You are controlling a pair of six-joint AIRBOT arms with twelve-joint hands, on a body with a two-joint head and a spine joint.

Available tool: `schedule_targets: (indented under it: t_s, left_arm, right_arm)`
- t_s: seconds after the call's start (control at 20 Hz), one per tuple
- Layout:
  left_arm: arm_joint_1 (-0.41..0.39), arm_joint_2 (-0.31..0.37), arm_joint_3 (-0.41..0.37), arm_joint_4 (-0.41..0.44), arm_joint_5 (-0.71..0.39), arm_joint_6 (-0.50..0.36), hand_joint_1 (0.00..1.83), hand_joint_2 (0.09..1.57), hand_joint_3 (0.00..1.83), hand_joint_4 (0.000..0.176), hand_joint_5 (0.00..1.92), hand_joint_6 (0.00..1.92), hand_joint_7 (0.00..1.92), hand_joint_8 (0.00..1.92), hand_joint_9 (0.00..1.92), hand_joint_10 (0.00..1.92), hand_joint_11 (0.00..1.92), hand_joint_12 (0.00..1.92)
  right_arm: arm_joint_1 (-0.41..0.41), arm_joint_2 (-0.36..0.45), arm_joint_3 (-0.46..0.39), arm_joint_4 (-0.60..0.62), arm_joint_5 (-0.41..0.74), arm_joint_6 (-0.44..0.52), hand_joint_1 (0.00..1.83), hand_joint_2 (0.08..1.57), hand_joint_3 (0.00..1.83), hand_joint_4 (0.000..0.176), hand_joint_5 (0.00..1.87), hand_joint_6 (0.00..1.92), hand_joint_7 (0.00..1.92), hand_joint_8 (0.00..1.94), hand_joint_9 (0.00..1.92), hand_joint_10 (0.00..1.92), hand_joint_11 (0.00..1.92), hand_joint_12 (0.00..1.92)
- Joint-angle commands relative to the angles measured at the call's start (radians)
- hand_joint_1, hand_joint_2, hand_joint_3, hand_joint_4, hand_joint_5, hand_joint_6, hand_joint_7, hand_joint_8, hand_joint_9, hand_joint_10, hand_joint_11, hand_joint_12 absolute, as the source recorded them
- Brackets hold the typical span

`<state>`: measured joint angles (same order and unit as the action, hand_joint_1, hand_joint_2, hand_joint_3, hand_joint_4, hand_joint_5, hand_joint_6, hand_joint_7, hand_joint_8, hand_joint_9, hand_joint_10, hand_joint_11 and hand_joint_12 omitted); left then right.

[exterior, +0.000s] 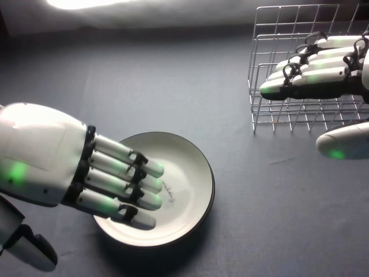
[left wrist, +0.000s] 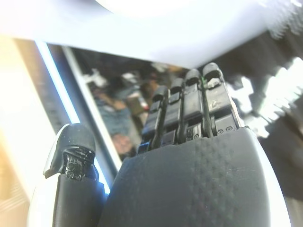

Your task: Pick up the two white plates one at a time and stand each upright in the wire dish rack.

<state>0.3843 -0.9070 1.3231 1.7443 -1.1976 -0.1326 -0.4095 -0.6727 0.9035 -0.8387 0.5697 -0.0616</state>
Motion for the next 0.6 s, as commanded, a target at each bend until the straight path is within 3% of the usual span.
schedule_targets:
  t_s: [0.0, 0.05, 0.55]
  left_arm:
    - [0.002, -0.005, 0.013, -0.075, -0.014, 0.001, 0.00, 1.29, 0.01, 0.000, 0.00, 0.00, 0.00, 0.00, 0.00, 0.00, 0.00, 0.00]
    - [0.014, -0.019, 0.029, -0.075, -0.010, 0.003, 0.00, 1.29, 0.01, 0.000, 0.01, 0.01, 0.00, 0.00, 0.00, 0.00, 0.00, 0.00]
    - [0.079, -0.110, 0.169, -0.075, -0.001, 0.053, 0.00, 1.30, 0.01, 0.000, 0.02, 0.00, 0.00, 0.00, 0.00, 0.00, 0.00, 0.00]
  right_arm:
    - [0.013, 0.007, 0.002, 0.045, 0.089, 0.005, 0.00, 1.33, 0.00, 0.000, 0.19, 0.00, 0.19, 0.00, 0.16, 0.00, 0.00, 0.53]
    - [0.013, 0.007, 0.002, 0.045, 0.093, 0.005, 0.00, 1.34, 0.00, 0.000, 0.17, 0.00, 0.16, 0.00, 0.14, 0.00, 0.00, 0.47]
    - [0.033, 0.006, 0.002, 0.045, 0.101, 0.004, 0.00, 1.33, 0.00, 0.000, 0.20, 0.01, 0.18, 0.01, 0.17, 0.01, 0.00, 0.54]
